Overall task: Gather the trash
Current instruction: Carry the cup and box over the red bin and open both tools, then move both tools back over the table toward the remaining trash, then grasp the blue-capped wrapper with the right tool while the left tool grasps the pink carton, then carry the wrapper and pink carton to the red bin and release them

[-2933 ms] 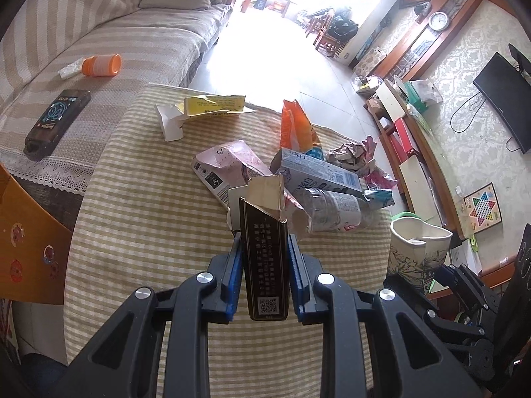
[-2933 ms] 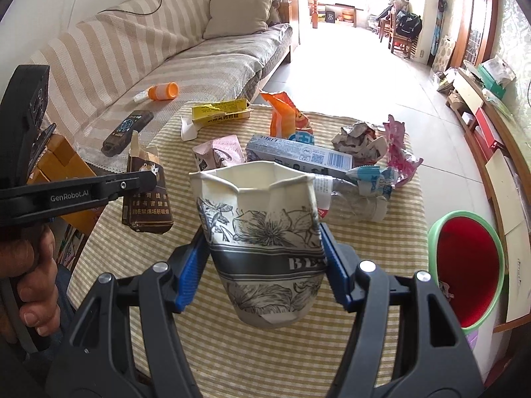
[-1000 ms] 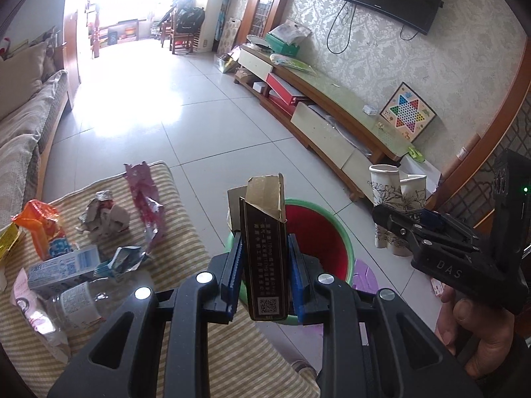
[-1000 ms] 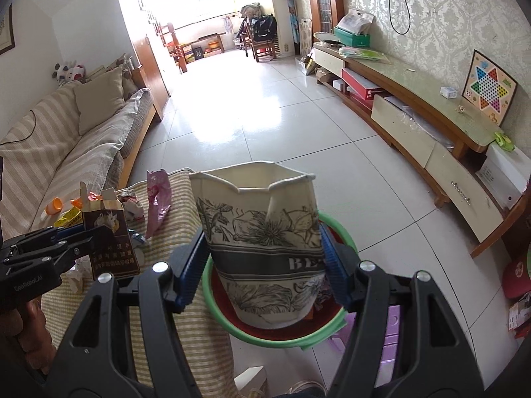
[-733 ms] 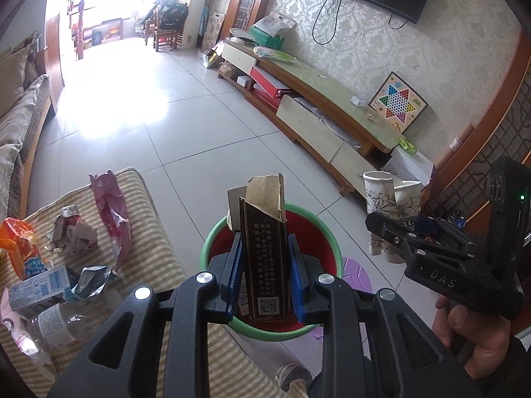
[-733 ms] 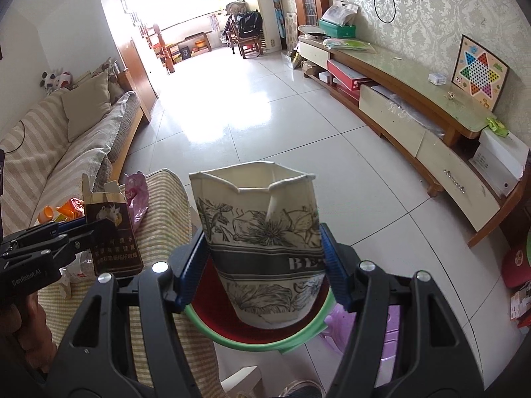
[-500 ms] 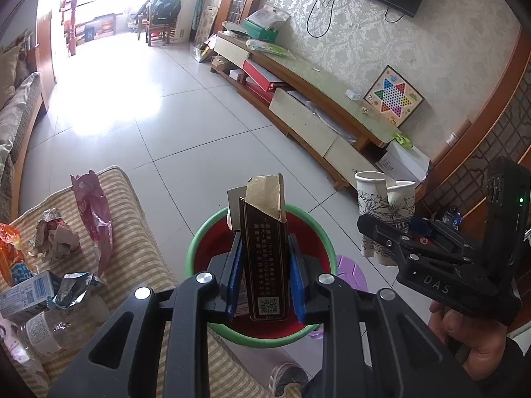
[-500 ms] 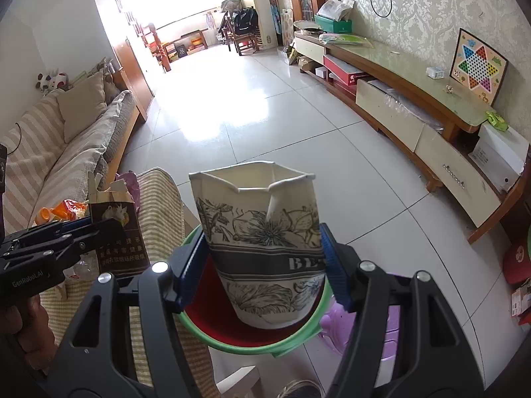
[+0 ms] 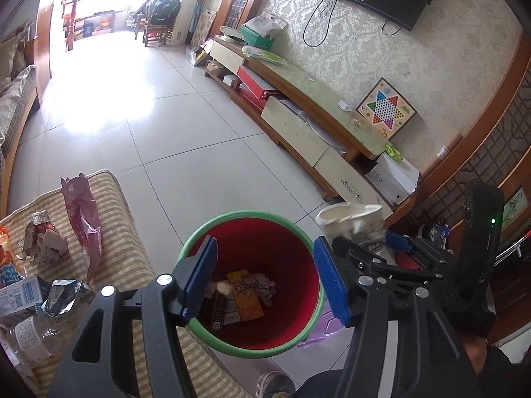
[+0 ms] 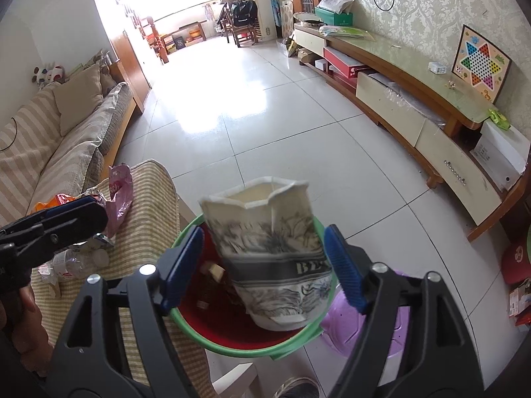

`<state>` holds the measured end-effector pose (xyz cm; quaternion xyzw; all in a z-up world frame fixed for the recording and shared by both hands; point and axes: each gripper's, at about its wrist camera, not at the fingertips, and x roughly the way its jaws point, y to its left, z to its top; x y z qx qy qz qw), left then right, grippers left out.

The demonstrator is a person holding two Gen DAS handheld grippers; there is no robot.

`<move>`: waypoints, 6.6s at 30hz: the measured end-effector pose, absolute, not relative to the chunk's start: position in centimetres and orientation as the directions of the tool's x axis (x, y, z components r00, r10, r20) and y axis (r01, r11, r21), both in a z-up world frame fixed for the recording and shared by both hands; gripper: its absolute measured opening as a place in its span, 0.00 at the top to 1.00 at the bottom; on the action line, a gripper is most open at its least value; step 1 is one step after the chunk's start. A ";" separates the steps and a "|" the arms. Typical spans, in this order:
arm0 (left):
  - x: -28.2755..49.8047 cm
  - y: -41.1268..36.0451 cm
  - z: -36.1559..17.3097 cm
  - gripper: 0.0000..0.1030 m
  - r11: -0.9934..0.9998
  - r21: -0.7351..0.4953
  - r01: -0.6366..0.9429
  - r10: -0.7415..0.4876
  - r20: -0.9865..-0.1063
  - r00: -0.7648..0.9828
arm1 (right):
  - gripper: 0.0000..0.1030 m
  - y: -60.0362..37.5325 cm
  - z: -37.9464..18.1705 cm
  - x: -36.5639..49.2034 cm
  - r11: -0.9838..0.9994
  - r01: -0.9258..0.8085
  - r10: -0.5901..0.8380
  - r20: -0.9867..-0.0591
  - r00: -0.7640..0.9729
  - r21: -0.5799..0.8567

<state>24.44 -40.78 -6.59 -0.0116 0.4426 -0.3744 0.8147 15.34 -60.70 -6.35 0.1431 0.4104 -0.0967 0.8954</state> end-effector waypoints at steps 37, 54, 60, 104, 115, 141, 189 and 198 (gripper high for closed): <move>20.3 -19.8 -3.1 0.08 0.886 -0.313 0.342 -0.460 -0.687 0.562 | 0.05 -44.0 -1.7 14.2 0.989 0.062 0.055 -0.723 0.689 0.134; 18.4 -5.2 -5.6 0.08 0.943 -0.307 0.128 -0.320 -0.731 0.602 | 0.05 -32.7 -2.4 16.2 0.989 -0.099 0.145 -0.739 0.657 0.106; 19.8 -3.3 -7.6 0.08 0.939 -0.335 0.076 -0.316 -0.757 0.572 | 0.05 -31.0 -3.5 17.8 0.990 -0.110 0.141 -0.757 0.638 0.092; 29.7 -4.3 -20.6 0.26 0.893 -0.353 -0.278 -0.243 -0.900 0.361 | 0.51 -31.5 -13.2 28.5 0.984 -0.119 0.171 -0.858 0.485 0.129; 27.6 -2.8 -19.7 0.34 0.902 -0.341 -0.266 -0.225 -0.895 0.385 | 0.74 -31.8 -12.1 27.4 0.979 -0.114 0.206 -0.843 0.497 0.172; 20.6 -2.1 -8.3 0.34 0.952 -0.291 -0.097 -0.184 -0.794 0.579 | 0.77 -31.0 -1.1 19.3 0.964 -0.190 0.264 -0.715 0.648 0.184; 21.4 -32.0 -3.9 0.33 0.860 -0.210 0.466 -0.446 -0.754 0.483 | 0.77 -54.1 -1.6 14.1 0.956 0.189 0.023 -0.698 0.715 0.226; 21.7 -38.8 -4.7 0.33 0.795 -0.212 0.568 -0.500 -0.760 0.416 | 0.77 -58.5 -2.9 13.5 0.936 0.261 -0.017 -0.709 0.705 0.237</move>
